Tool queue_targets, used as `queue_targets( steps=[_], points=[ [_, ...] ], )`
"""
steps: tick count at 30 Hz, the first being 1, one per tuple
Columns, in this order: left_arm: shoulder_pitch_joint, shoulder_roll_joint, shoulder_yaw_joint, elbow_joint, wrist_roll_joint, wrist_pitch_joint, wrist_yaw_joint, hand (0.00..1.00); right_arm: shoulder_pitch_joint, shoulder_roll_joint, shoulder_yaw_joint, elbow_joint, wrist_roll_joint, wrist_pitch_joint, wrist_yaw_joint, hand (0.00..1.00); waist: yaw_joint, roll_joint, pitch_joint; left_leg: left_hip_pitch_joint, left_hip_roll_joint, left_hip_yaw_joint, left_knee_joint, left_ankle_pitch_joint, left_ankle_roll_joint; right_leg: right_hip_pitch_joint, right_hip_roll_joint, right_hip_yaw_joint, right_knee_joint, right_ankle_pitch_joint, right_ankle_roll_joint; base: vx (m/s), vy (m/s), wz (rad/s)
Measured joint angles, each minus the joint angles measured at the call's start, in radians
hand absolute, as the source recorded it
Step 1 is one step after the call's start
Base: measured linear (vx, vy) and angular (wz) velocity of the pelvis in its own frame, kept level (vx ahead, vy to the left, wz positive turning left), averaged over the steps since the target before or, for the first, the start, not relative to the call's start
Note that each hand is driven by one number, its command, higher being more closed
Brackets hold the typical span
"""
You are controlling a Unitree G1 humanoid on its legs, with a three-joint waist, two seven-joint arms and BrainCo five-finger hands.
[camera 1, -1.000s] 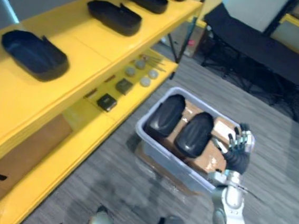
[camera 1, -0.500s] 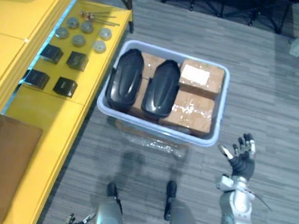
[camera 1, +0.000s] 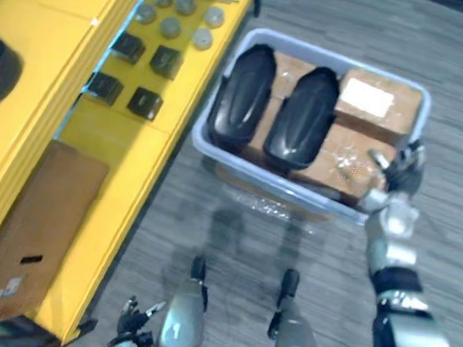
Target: Walk over and take plastic housings, then place them on the shelf
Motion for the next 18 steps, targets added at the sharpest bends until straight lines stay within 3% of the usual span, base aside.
queue_targets(
  steps=[6,11,14,18],
  points=[
    [-0.001,-0.009,-0.013,0.027,-0.031,-0.001,-0.038,0.0,-0.135,-0.051,0.046,0.147,-0.023,0.095,-0.058,0.0,0.037,0.022,0.01,-0.053,-0.025,-0.036,0.032,0.002,0.006,-0.018,-0.02,-0.038,0.015,0.001,0.003,0.01,0.037,0.2],
    [-0.003,-0.024,-0.049,0.037,-0.035,-0.004,-0.062,0.0,-0.209,-0.1,0.068,0.235,-0.052,0.189,-0.084,0.0,0.069,0.068,0.026,-0.068,-0.047,-0.056,0.057,-0.002,0.014,-0.042,-0.049,-0.084,0.077,-0.017,0.007,-0.05,0.046,0.09],
    [-0.006,-0.023,-0.074,0.056,-0.043,-0.005,-0.067,0.0,-0.224,-0.106,0.067,0.267,-0.073,0.236,-0.086,0.0,0.081,0.075,0.027,-0.081,-0.05,-0.057,0.074,-0.005,0.02,-0.056,-0.056,-0.087,0.1,-0.024,0.003,-0.07,0.039,0.01],
    [-0.007,-0.022,-0.093,0.073,-0.055,-0.01,-0.074,0.0,-0.236,-0.122,0.067,0.31,-0.113,0.332,-0.079,0.0,0.089,0.081,0.029,-0.099,-0.054,-0.078,0.088,-0.002,0.023,-0.074,-0.065,-0.113,0.138,-0.045,0.002,-0.06,0.004,0.12]
  ],
)
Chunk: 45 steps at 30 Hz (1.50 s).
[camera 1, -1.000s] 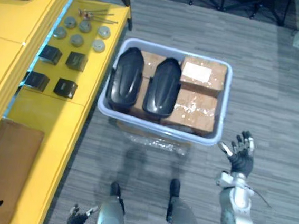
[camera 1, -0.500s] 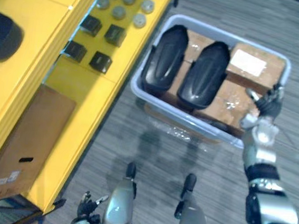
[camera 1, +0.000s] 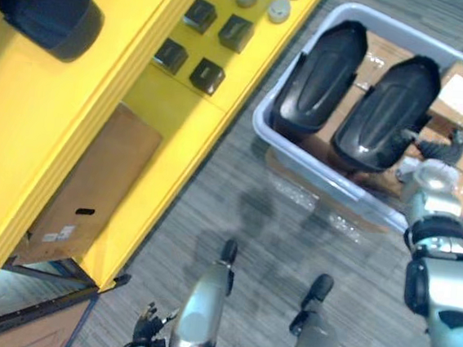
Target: Walk over and take plastic housings, then place them on the shelf
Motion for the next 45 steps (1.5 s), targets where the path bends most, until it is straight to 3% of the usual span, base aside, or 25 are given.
queue_targets(
  steps=[1,6,11,14,18,22,25,26,32,36,38,41,44,45],
  points=[
    [0.0,0.0,-0.007,0.004,-0.012,0.0,0.0,0.0,-0.003,-0.003,0.001,0.0,-0.012,0.021,0.0,1.0,0.001,0.001,-0.001,0.0,-0.002,0.0,-0.001,0.001,0.0,-0.003,-0.003,0.0,0.006,-0.007,-0.006,-0.04,0.002,0.06],
    [0.0,0.0,-0.043,0.035,-0.029,-0.002,0.001,0.0,-0.035,-0.042,-0.002,0.015,-0.068,0.166,-0.028,1.0,0.01,0.005,-0.003,-0.007,-0.011,-0.005,-0.003,0.003,0.002,-0.014,-0.019,-0.018,0.026,-0.014,-0.005,0.0,0.006,0.05],
    [0.0,0.006,-0.075,0.036,-0.051,-0.018,0.001,0.0,-0.038,-0.086,-0.003,0.054,-0.171,0.266,-0.023,1.0,0.023,0.009,-0.006,-0.016,-0.016,-0.026,-0.003,0.006,0.002,-0.014,-0.024,-0.043,0.044,-0.024,0.004,0.04,0.0,0.13],
    [0.0,0.006,-0.076,0.034,-0.056,-0.018,0.001,0.0,-0.041,-0.093,-0.004,0.088,-0.222,0.311,0.002,1.0,0.027,0.01,-0.007,-0.016,-0.015,-0.035,-0.004,0.007,0.001,-0.015,-0.026,-0.052,0.063,-0.04,0.003,0.03,-0.012,0.1],
    [0.0,0.006,-0.103,0.029,-0.055,-0.015,0.002,0.0,-0.04,-0.096,-0.005,0.133,-0.378,0.374,0.083,1.0,0.03,0.03,-0.02,-0.016,-0.019,-0.044,-0.006,0.007,0.001,-0.019,-0.037,-0.06,0.089,-0.057,0.005,0.01,-0.008,0.09],
    [0.0,0.008,-0.115,0.016,-0.055,-0.015,0.007,0.0,-0.034,-0.096,-0.006,0.152,-0.442,0.374,0.089,1.0,0.034,0.043,-0.029,-0.018,-0.02,-0.044,-0.01,0.01,0.0,-0.025,-0.04,-0.06,0.093,-0.059,0.005,0.0,0.0,0.0],
    [0.002,0.017,-0.12,-0.017,-0.054,-0.016,0.013,0.0,-0.033,-0.1,-0.023,0.153,-0.46,0.343,0.089,1.0,0.034,0.043,-0.029,-0.018,-0.019,-0.044,-0.013,0.013,-0.001,-0.029,-0.039,-0.06,0.092,-0.059,0.004,0.0,0.0,0.0],
    [0.002,0.031,-0.138,-0.048,-0.051,-0.017,0.016,0.0,-0.022,-0.101,-0.023,0.155,-0.479,0.296,0.087,1.0,0.034,0.043,-0.029,-0.019,-0.018,-0.044,-0.013,0.013,-0.001,-0.029,-0.038,-0.06,0.089,-0.059,0.004,0.0,0.0,0.0],
    [0.002,0.051,-0.142,-0.128,-0.049,-0.031,0.041,0.0,0.01,-0.102,0.026,0.139,-0.511,0.158,0.052,1.0,0.021,0.031,-0.021,-0.03,-0.004,-0.04,-0.002,0.009,-0.003,-0.03,-0.02,-0.058,0.073,-0.048,0.004,0.01,-0.007,-0.03],
    [0.02,0.073,-0.132,-0.2,-0.032,-0.038,0.078,0.0,0.045,-0.112,0.067,0.091,-0.528,0.095,0.002,1.0,0.009,0.007,-0.005,-0.029,0.012,-0.025,-0.003,0.009,-0.004,-0.03,-0.006,-0.048,0.066,-0.04,-0.003,0.01,-0.02,-0.12],
    [0.039,0.08,-0.111,-0.237,0.01,-0.038,0.105,0.0,0.067,-0.112,0.071,0.045,-0.534,0.08,-0.025,1.0,-0.001,-0.012,0.008,-0.016,0.02,-0.018,-0.009,0.009,-0.004,-0.025,0.001,-0.039,0.06,-0.036,-0.005,0.01,-0.022,-0.15],
    [0.066,0.092,-0.094,-0.303,0.174,-0.035,0.204,0.0,0.154,-0.11,0.105,-0.054,-0.547,0.071,-0.074,1.0,-0.011,-0.041,0.014,0.046,0.031,0.008,-0.042,0.01,-0.006,0.015,0.01,-0.019,0.039,-0.033,-0.007,0.03,-0.025,-0.21],
    [0.081,0.147,-0.091,-0.399,0.459,0.026,0.334,0.0,0.204,-0.087,0.108,-0.167,-0.548,0.052,-0.145,1.0,-0.036,-0.073,0.015,0.083,0.048,0.028,-0.079,0.02,-0.02,0.035,0.03,-0.01,0.01,-0.025,-0.018,0.02,-0.039,-0.17],
    [0.076,0.16,-0.055,-0.495,0.476,0.033,0.364,0.0,0.235,-0.08,0.107,-0.219,-0.548,0.041,-0.176,1.0,-0.038,-0.088,0.01,0.096,0.057,0.033,-0.096,0.027,-0.027,0.041,0.04,-0.006,-0.003,-0.019,-0.022,0.02,-0.052,-0.22]
  ],
)
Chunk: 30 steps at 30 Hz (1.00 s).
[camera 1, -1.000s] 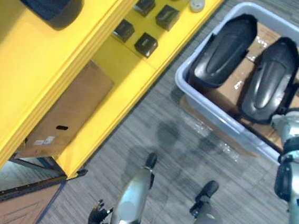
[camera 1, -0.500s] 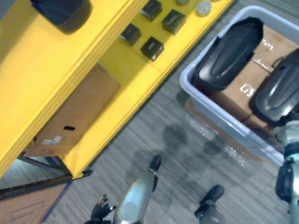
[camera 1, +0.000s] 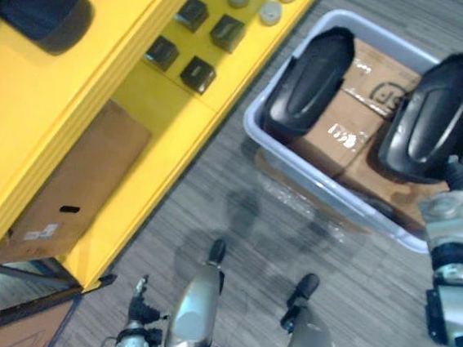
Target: Walk over and take plastic housings, then place them on the shelf
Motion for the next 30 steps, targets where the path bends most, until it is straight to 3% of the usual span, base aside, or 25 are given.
queue_targets(
  steps=[4,6,9,14,18,20,24,27,30],
  points=[
    [-0.107,0.004,0.039,-0.217,0.078,-0.008,0.029,0.0,0.092,0.059,-0.004,-0.17,-0.034,-0.027,-0.075,1.0,-0.031,-0.056,-0.036,0.058,0.016,0.026,-0.055,0.017,-0.01,0.029,0.015,0.016,-0.024,0.006,-0.005,0.04,-0.042,-0.17],
    [-0.123,0.003,0.017,-0.227,0.136,-0.015,0.019,0.0,0.18,0.106,-0.002,-0.285,-0.081,-0.048,-0.096,1.0,-0.063,-0.103,-0.114,0.093,0.019,0.059,-0.094,0.019,-0.01,0.037,0.017,0.043,-0.052,0.011,-0.001,0.11,0.002,-0.35],
    [-0.147,0.005,-0.006,-0.216,0.187,-0.013,0.01,0.0,0.223,0.109,-0.005,-0.353,-0.114,-0.066,-0.119,1.0,-0.091,-0.129,-0.152,0.138,0.024,0.101,-0.117,0.018,-0.011,0.068,0.024,0.067,-0.092,0.03,0.0,0.1,0.01,-0.34],
    [-0.216,0.006,-0.042,-0.215,0.206,-0.021,-0.001,0.0,0.284,0.129,0.002,-0.457,-0.187,-0.101,-0.135,1.0,-0.107,-0.129,-0.217,0.167,0.035,0.136,-0.14,0.018,-0.011,0.077,0.041,0.091,-0.127,0.052,-0.004,0.01,-0.007,-0.19],
    [-0.271,-0.013,-0.091,-0.226,-0.002,-0.029,-0.093,0.0,0.341,0.173,0.022,-0.537,-0.267,-0.144,-0.136,1.0,-0.134,-0.131,-0.27,0.191,0.035,0.144,-0.15,0.018,-0.012,0.104,0.045,0.093,-0.154,0.062,-0.004,-0.02,-0.001,-0.07],
    [-0.298,-0.039,-0.128,-0.262,-0.239,-0.001,-0.221,0.0,0.382,0.205,0.028,-0.593,-0.343,-0.187,-0.136,1.0,-0.14,-0.131,-0.293,0.217,0.034,0.157,-0.156,0.017,-0.013,0.122,0.045,0.101,-0.159,0.063,-0.003,-0.02,0.005,-0.12],
    [-0.329,-0.068,-0.177,-0.271,-0.509,0.069,-0.362,0.0,0.408,0.227,0.054,-0.653,-0.444,-0.264,-0.135,1.0,-0.158,-0.136,-0.343,0.238,0.031,0.17,-0.168,0.015,-0.016,0.138,0.047,0.111,-0.182,0.072,-0.004,-0.04,0.006,-0.11],
    [-0.354,-0.085,-0.185,-0.278,-0.663,0.114,-0.422,0.0,0.421,0.228,0.067,-0.676,-0.483,-0.334,-0.113,1.0,-0.163,-0.137,-0.353,0.255,0.031,0.189,-0.172,0.015,-0.016,0.142,0.048,0.125,-0.186,0.076,-0.005,-0.02,0.004,-0.16],
    [-0.386,-0.085,-0.217,-0.284,-0.784,0.135,-0.482,0.0,0.44,0.232,0.075,-0.678,-0.497,-0.357,-0.089,1.0,-0.17,-0.137,-0.364,0.256,0.03,0.189,-0.174,0.015,-0.016,0.142,0.047,0.125,-0.186,0.077,-0.004,-0.01,0.001,-0.02]
  ],
)
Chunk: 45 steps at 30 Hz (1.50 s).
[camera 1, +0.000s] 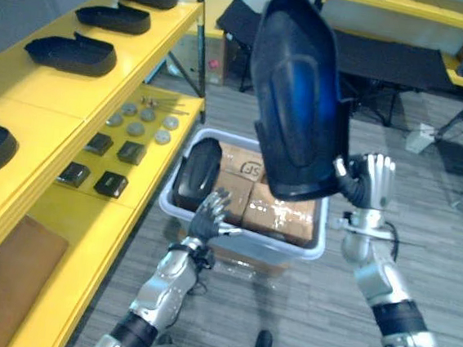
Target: Walk over and take plastic housings, then place them on the shelf
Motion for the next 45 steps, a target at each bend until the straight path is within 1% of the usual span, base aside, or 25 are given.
queue_targets(
  steps=[3,5,7,8,10,12,16,18,20,22,23,25,27,28,29,30,32,33,35,37,40,43,45],
  points=[
    [-0.017,-0.003,-0.003,-0.015,-0.11,0.012,-0.055,0.0,0.007,0.007,0.041,0.0,-0.006,-0.002,0.022,1.0,-0.015,-0.001,-0.001,0.001,-0.001,0.0,-0.003,0.001,0.0,0.0,-0.001,0.0,0.0,0.003,0.0,0.0,0.0,0.0],
    [-0.019,-0.003,-0.013,-0.022,-0.145,0.012,-0.079,0.0,0.017,0.012,0.058,0.001,-0.011,-0.003,0.026,1.0,-0.015,-0.001,-0.003,0.001,-0.002,0.0,-0.006,0.002,-0.001,-0.002,-0.001,0.001,0.0,0.005,0.0,0.0,0.0,0.0],
    [-0.021,-0.004,-0.042,-0.021,-0.191,0.017,-0.101,0.0,0.029,0.024,0.081,0.013,-0.028,-0.009,0.042,1.0,-0.016,-0.002,-0.022,0.001,-0.003,0.0,-0.014,0.005,-0.001,-0.005,-0.001,0.0,-0.001,0.006,0.001,0.0,0.0,0.0],
    [-0.021,-0.006,-0.044,-0.021,-0.206,0.018,-0.112,0.0,0.031,0.028,0.082,0.018,-0.033,-0.015,0.044,1.0,-0.017,-0.003,-0.027,0.001,-0.004,0.0,-0.014,0.005,-0.001,-0.004,-0.002,0.0,-0.001,0.006,0.001,0.0,0.0,0.0],
    [-0.022,-0.008,-0.044,-0.02,-0.271,0.019,-0.137,0.0,0.035,0.033,0.107,0.026,-0.043,-0.019,0.057,1.0,-0.018,-0.007,-0.044,0.002,-0.006,0.0,-0.015,0.005,-0.001,-0.004,-0.004,0.0,-0.001,0.007,0.002,0.0,0.0,0.0],
    [-0.022,-0.008,-0.04,-0.02,-0.3,0.018,-0.151,0.0,0.038,0.033,0.122,0.026,-0.044,-0.023,0.062,1.0,-0.017,-0.011,-0.047,0.001,-0.007,-0.001,-0.014,0.006,0.0,-0.003,-0.005,0.0,-0.001,0.009,0.003,-0.02,0.003,0.0],
    [-0.021,-0.006,-0.037,-0.02,-0.289,0.013,-0.138,0.0,0.047,0.039,0.143,0.028,-0.044,-0.025,0.061,1.0,-0.015,-0.015,-0.05,0.001,-0.01,-0.002,-0.014,0.009,0.003,-0.003,-0.008,-0.001,-0.001,0.011,0.002,-0.06,0.002,0.01],
    [-0.021,-0.005,-0.036,-0.018,-0.287,0.013,-0.11,0.0,0.065,0.043,0.148,0.029,-0.044,-0.038,0.061,1.0,-0.015,-0.019,-0.056,0.001,-0.01,-0.003,-0.02,0.015,0.002,-0.005,-0.009,-0.004,-0.001,0.011,0.002,-0.05,-0.006,0.02],
    [-0.021,-0.005,-0.033,-0.017,-0.285,0.013,-0.1,0.0,0.082,0.044,0.151,0.029,-0.044,-0.045,0.062,1.0,-0.014,-0.022,-0.063,0.004,-0.011,-0.005,-0.037,0.026,0.001,-0.007,-0.009,-0.009,-0.001,0.011,0.002,-0.02,-0.005,0.02],
    [-0.021,-0.005,-0.027,-0.017,-0.25,0.013,-0.088,0.0,0.093,0.045,0.159,0.029,-0.044,-0.057,0.062,1.0,-0.014,-0.023,-0.063,0.012,-0.011,-0.004,-0.049,0.033,0.0,-0.006,-0.008,-0.009,-0.001,0.01,0.0,0.0,0.0,0.0],
    [-0.021,-0.005,-0.027,-0.016,-0.232,0.013,-0.068,0.0,0.102,0.047,0.171,0.029,-0.044,-0.066,0.062,1.0,-0.014,-0.022,-0.065,0.018,-0.011,-0.003,-0.06,0.038,-0.001,-0.006,-0.007,-0.009,-0.001,0.009,-0.001,0.0,0.0,0.0],
    [-0.02,-0.005,-0.024,-0.016,-0.209,0.014,-0.046,0.0,0.116,0.053,0.18,0.03,-0.044,-0.068,0.062,1.0,-0.014,-0.022,-0.068,0.018,-0.01,-0.003,-0.069,0.043,-0.002,-0.008,-0.006,-0.011,-0.002,0.008,-0.001,0.0,0.0,0.0],
    [-0.018,-0.006,-0.022,-0.016,-0.176,0.015,0.003,0.0,0.12,0.065,0.186,0.043,-0.043,-0.069,0.061,1.0,-0.014,-0.023,-0.068,0.02,-0.01,-0.003,-0.071,0.043,-0.002,-0.008,-0.006,-0.011,-0.001,0.008,-0.002,0.0,0.0,0.0],
    [-0.018,-0.006,-0.022,-0.016,-0.17,0.015,0.019,0.0,0.12,0.069,0.187,0.048,-0.043,-0.071,0.061,1.0,-0.014,-0.023,-0.068,0.02,-0.01,-0.003,-0.071,0.043,-0.002,-0.008,-0.006,-0.011,-0.002,0.008,-0.002,0.0,0.0,0.0],
    [-0.017,-0.007,-0.021,-0.016,-0.166,0.013,0.048,0.0,0.128,0.078,0.187,0.055,-0.043,-0.074,0.06,1.0,-0.013,-0.026,-0.07,0.021,-0.01,-0.003,-0.071,0.044,-0.003,-0.007,-0.006,-0.011,-0.001,0.008,-0.002,0.0,0.0,0.0],
    [-0.014,-0.008,-0.018,-0.016,-0.148,0.012,0.074,1.0,0.142,0.086,0.187,0.055,-0.042,-0.077,0.056,1.0,-0.012,-0.028,-0.072,0.022,-0.01,-0.003,-0.072,0.044,-0.003,-0.007,-0.005,-0.011,-0.001,0.008,-0.002,0.0,0.0,0.0],
    [-0.011,-0.008,-0.016,-0.011,-0.131,0.005,0.103,1.0,0.156,0.096,0.188,0.056,-0.042,-0.083,0.044,1.0,-0.012,-0.031,-0.074,0.023,-0.011,-0.003,-0.074,0.044,-0.003,-0.006,-0.006,-0.011,-0.001,0.008,-0.002,0.0,0.0,0.0],
    [-0.007,-0.009,-0.015,-0.005,-0.118,-0.007,0.131,1.0,0.167,0.11,0.188,0.056,-0.042,-0.092,0.032,1.0,-0.013,-0.034,-0.076,0.023,-0.011,-0.003,-0.074,0.044,-0.003,-0.006,-0.006,-0.011,-0.001,0.009,-0.002,0.0,0.0,0.0],
    [-0.006,-0.013,-0.008,0.001,-0.104,-0.019,0.152,1.0,0.179,0.124,0.192,0.056,-0.042,-0.103,0.022,1.0,-0.011,-0.038,-0.078,0.023,-0.011,-0.003,-0.075,0.044,-0.003,-0.006,-0.005,-0.011,-0.001,0.009,-0.002,0.0,0.0,0.0],
    [-0.004,-0.046,0.03,0.027,-0.101,-0.053,0.177,1.0,0.19,0.147,0.209,0.056,-0.038,-0.105,0.01,1.0,-0.011,-0.046,-0.083,0.025,-0.011,-0.002,-0.075,0.044,-0.003,-0.004,-0.005,-0.01,-0.001,0.009,-0.002,0.0,0.0,0.0],
    [-0.004,-0.051,0.046,0.047,-0.099,-0.06,0.181,1.0,0.193,0.161,0.231,0.058,-0.029,-0.108,-0.01,1.0,-0.01,-0.048,-0.085,0.029,-0.01,-0.001,-0.074,0.044,-0.003,-0.003,-0.005,-0.008,-0.002,0.009,-0.002,0.0,0.0,0.0],
    [-0.004,-0.057,0.051,0.073,-0.093,-0.062,0.205,1.0,0.195,0.169,0.27,0.058,-0.023,-0.116,-0.032,1.0,-0.01,-0.048,-0.085,0.032,-0.01,-0.001,-0.074,0.044,-0.003,0.001,-0.005,-0.008,-0.002,0.008,-0.002,0.0,0.0,0.0],
    [-0.004,-0.063,0.057,0.088,-0.101,-0.062,0.221,1.0,0.199,0.189,0.284,0.058,-0.02,-0.132,-0.051,1.0,-0.006,-0.048,-0.085,0.033,-0.01,-0.002,-0.074,0.044,-0.003,0.001,-0.005,-0.009,-0.002,0.008,-0.003,0.0,0.0,0.0]
  ],
)
